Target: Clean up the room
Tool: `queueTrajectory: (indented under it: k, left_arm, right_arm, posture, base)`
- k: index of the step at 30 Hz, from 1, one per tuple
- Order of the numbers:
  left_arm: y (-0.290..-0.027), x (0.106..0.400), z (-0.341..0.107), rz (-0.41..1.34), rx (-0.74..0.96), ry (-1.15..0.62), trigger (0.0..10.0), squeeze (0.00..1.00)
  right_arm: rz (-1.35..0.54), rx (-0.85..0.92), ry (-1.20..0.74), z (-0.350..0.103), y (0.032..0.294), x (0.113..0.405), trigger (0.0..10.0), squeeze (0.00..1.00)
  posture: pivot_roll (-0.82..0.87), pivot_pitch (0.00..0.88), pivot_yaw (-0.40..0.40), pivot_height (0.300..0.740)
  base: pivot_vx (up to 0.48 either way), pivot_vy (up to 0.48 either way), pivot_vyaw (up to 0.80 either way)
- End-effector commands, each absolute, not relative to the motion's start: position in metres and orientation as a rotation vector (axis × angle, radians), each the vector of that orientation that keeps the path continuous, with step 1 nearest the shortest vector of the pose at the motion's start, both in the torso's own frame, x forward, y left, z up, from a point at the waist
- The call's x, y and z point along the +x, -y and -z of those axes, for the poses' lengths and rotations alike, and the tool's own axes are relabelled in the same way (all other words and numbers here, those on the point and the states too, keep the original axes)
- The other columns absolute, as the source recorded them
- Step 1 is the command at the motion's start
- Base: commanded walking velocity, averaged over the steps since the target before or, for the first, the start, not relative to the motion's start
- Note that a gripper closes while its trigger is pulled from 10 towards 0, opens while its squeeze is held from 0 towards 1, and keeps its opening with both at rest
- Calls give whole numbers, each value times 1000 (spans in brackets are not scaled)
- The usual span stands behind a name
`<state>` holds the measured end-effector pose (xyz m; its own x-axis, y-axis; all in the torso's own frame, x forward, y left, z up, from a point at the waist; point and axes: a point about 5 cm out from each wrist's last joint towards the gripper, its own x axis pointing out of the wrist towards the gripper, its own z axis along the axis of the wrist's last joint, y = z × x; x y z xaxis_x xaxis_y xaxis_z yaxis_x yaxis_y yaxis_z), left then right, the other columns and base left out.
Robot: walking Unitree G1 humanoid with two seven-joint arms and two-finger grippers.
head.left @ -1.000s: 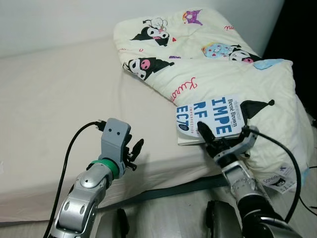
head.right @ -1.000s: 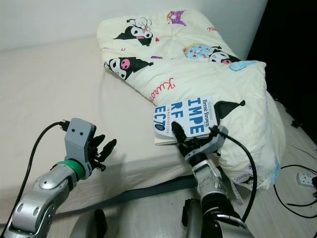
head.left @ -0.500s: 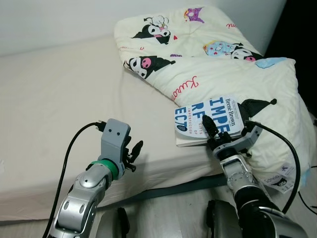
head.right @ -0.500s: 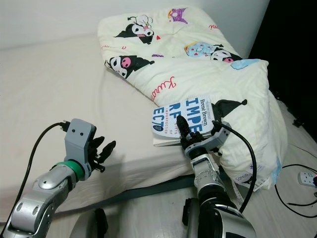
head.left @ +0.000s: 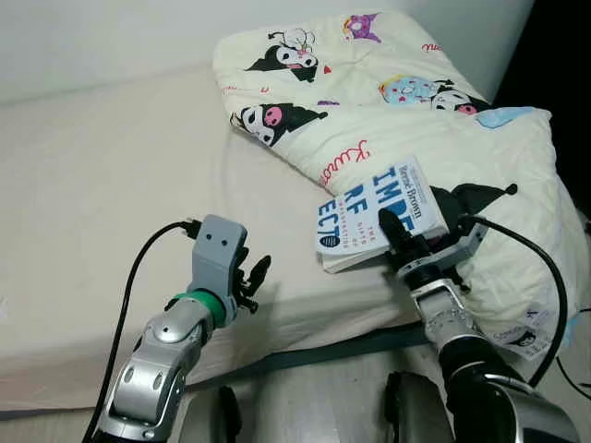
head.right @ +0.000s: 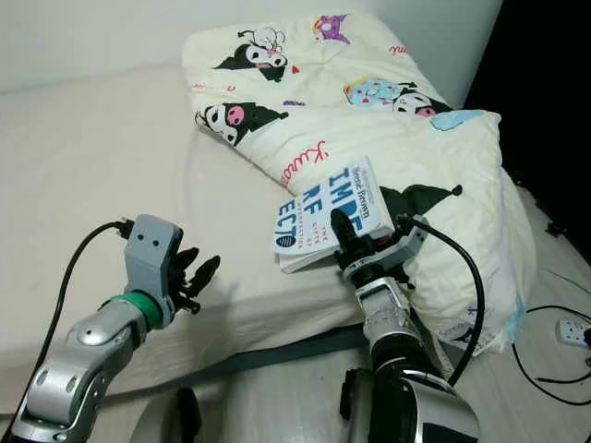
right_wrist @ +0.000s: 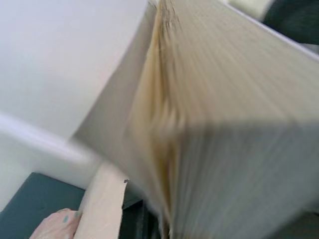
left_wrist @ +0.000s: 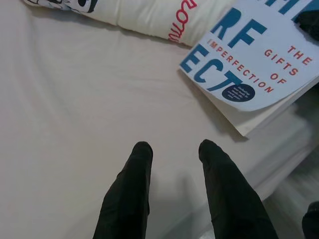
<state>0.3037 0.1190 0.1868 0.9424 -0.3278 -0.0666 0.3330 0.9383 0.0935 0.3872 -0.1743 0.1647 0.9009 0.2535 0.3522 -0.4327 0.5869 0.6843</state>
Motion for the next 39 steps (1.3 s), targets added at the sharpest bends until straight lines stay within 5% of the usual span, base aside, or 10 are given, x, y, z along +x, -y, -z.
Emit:
queueTrajectory:
  k: [1, 7, 11, 12, 13, 14, 24, 39]
  left_arm:
    - [-123, 305, -181, 317, 98, -65, 10000, 0]
    - [-123, 309, -186, 300, 82, -35, 10000, 0]
    - [-129, 314, -199, 247, 32, 33, 10000, 0]
    - [-132, 315, -205, 226, 15, 57, 10000, 0]
    - [-132, 315, -205, 226, 15, 57, 10000, 0]
    - [-136, 317, -211, 200, -2, 83, 10000, 0]
    - [-173, 332, -246, -4, -60, 226, 10000, 0]
    - [-157, 338, -247, 33, -49, 233, 10000, 0]
  right_arm:
    - [-487, 846, 311, -187, 168, 391, 0, 0]
    - [-597, 753, 428, -219, 162, 389, 0, 0]
    - [-634, 512, 509, -240, 155, 374, 0, 0]
    - [-610, 436, 522, -242, 154, 369, 3137, 0]
    - [-610, 436, 522, -242, 154, 369, 3137, 0]
    - [-587, 344, 531, -241, 153, 362, 10000, 0]
    - [-399, -85, 545, -236, 170, 338, 10000, 0]
    - [-305, -110, 543, -240, 176, 335, 10000, 0]
  posture:
    - [19, 178, 190, 540]
    - [-7, 156, 166, 540]
    - [-30, 138, 141, 540]
    - [-40, 133, 129, 540]
    - [-40, 133, 129, 540]
    - [-51, 125, 117, 540]
    - [-103, 81, 59, 545]
    - [-110, 70, 49, 610]
  base:
    - [0, 0, 0]
    - [0, 0, 0]
    - [0, 0, 0]
    - [0, 0, 0]
    - [0, 0, 0]
    - [0, 0, 0]
    - [0, 0, 0]
    - [0, 0, 0]
